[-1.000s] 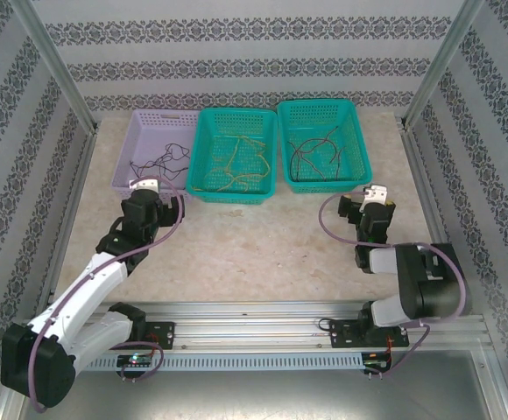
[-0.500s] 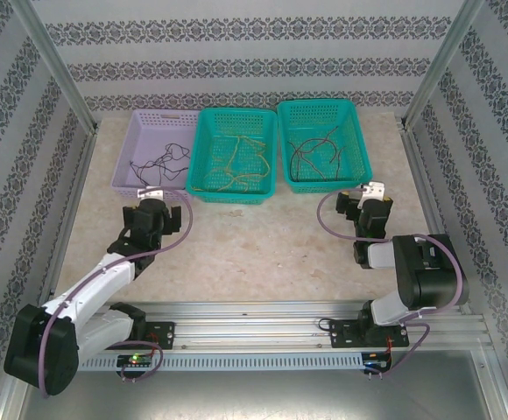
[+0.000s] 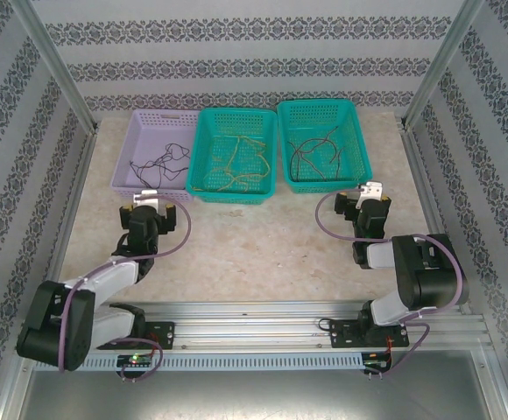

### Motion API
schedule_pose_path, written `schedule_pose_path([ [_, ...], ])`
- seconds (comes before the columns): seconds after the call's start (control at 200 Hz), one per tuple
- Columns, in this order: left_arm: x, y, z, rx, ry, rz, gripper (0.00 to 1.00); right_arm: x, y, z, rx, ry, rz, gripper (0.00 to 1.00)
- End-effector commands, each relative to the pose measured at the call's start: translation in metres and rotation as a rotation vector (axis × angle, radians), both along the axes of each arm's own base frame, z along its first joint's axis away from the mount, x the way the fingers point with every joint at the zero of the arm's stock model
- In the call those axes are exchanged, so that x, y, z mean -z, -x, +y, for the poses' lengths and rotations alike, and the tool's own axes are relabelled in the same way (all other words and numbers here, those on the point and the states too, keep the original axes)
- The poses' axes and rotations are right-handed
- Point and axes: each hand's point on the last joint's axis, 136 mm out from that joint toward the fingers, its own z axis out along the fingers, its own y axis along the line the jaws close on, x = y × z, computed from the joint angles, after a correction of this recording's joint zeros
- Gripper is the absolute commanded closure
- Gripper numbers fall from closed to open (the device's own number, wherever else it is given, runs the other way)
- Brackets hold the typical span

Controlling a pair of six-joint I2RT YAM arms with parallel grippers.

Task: Untangle the cables

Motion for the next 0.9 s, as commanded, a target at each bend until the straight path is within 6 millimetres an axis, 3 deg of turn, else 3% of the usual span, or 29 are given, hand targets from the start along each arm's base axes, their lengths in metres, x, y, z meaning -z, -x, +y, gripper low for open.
schedule_pose_path([
  [0.0, -0.014, -0.016, -0.006, 0.064, 0.026, -0.093, 0.00, -0.012, -0.006, 0.006, -0.015, 0.011, -0.035, 0.02],
  [0.25, -0.009, -0.043, -0.012, 0.127, 0.031, -0.111, 0.00, -0.012, -0.006, 0.007, -0.017, 0.015, -0.035, 0.02],
  [0.505, 0.017, -0.048, 0.011, 0.028, 0.062, -0.131, 0.00, -0.012, -0.006, 0.008, -0.019, 0.018, -0.034, 0.02],
  [0.894, 0.016, -0.052, 0.016, 0.000, 0.057, -0.131, 0.00, -0.011, -0.007, 0.008, -0.014, 0.022, -0.024, 0.02],
])
